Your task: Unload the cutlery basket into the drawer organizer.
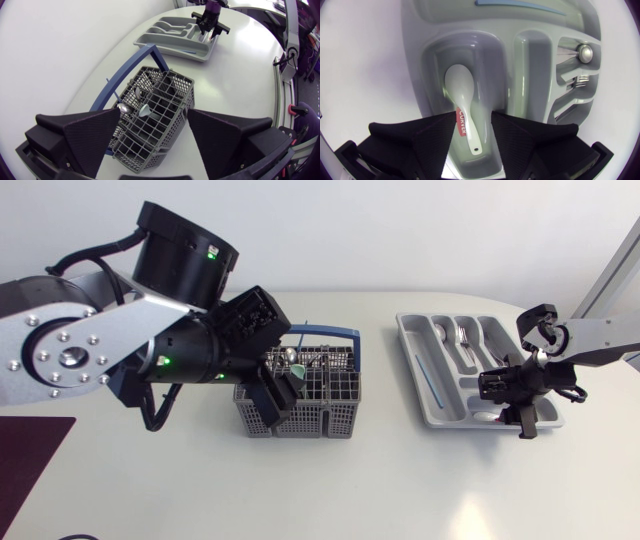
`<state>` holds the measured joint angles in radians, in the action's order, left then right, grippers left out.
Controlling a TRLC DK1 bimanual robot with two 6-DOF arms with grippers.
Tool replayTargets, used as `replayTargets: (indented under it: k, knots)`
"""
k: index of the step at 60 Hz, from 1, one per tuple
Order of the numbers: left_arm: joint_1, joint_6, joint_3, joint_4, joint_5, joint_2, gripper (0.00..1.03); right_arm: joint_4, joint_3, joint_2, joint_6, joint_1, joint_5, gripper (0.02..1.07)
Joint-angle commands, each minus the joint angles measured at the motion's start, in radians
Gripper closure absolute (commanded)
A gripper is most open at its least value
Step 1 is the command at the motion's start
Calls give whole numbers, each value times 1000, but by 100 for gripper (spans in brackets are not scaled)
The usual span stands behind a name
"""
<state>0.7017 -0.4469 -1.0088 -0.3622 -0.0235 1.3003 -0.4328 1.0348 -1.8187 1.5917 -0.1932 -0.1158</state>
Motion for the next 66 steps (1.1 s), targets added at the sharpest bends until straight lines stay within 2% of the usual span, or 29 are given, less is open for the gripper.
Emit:
replayTargets:
  k: [1, 12, 29, 37, 41, 53, 60, 66]
  knots:
    - [5, -24, 21, -15, 7, -9, 5, 29, -15, 30, 7, -8, 22, 20]
    - [10, -29, 21, -24, 5, -10, 5, -12, -5, 136, -24, -11, 102, 17]
    - [16, -42, 41, -24, 7, -7, 5, -72, -48, 286, -39, -8, 159, 14]
    - [10, -38, 58, -15, 7, -18, 5, -129, -51, 364, -85, -2, 237, 14]
    - [10, -42, 93, 22, 7, -38, 5, -144, -70, 404, -108, 5, 280, 14]
    - [9, -130, 180, 155, 7, -56, 5, -126, -188, 538, -171, 61, 389, 14]
    - [13, -210, 173, 174, 7, -41, 5, -44, -268, 611, -234, 103, 430, 14]
    - [15, -276, 144, 170, 7, -26, 5, -35, -303, 651, -271, 127, 469, 12]
